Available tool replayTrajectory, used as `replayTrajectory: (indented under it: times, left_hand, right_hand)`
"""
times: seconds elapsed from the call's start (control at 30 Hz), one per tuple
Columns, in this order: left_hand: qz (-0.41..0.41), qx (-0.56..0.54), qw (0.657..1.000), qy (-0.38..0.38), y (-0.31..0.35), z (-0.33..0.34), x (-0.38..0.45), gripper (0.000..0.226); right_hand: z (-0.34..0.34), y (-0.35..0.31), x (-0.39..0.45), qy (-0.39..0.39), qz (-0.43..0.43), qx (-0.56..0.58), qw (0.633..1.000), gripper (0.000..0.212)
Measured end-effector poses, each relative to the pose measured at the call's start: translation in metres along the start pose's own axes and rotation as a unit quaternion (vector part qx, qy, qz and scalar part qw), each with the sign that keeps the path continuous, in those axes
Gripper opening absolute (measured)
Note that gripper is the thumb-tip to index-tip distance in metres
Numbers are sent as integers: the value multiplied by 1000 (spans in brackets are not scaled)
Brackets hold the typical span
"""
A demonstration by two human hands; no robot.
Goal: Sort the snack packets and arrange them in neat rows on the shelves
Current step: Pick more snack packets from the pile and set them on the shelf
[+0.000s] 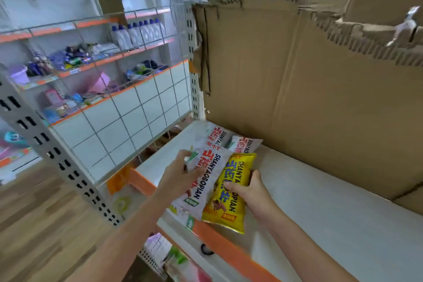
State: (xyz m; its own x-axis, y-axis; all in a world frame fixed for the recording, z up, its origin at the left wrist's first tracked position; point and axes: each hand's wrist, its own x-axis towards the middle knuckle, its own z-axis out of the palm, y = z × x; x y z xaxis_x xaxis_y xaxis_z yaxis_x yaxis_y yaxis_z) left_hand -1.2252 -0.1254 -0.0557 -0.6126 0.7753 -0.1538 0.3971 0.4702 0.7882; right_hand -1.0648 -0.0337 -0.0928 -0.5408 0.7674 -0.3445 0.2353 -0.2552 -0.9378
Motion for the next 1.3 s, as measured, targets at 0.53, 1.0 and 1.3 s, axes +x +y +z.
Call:
replayTrajectory:
  times: [0.53,1.0,1.3]
  left_hand:
    - [272,205,935,104,-21,9,48,22]
    - [500,352,780,-130,38,111,-45,20]
    - [546,409,713,-161,89,186,-161,32]
  right_hand:
    - [0,-22,2,103,-98,-421,896,42]
    - [-84,25,-124,41,-181,-675,715,35]
    - [-182,87,-248,127,-119,-673,719,29]
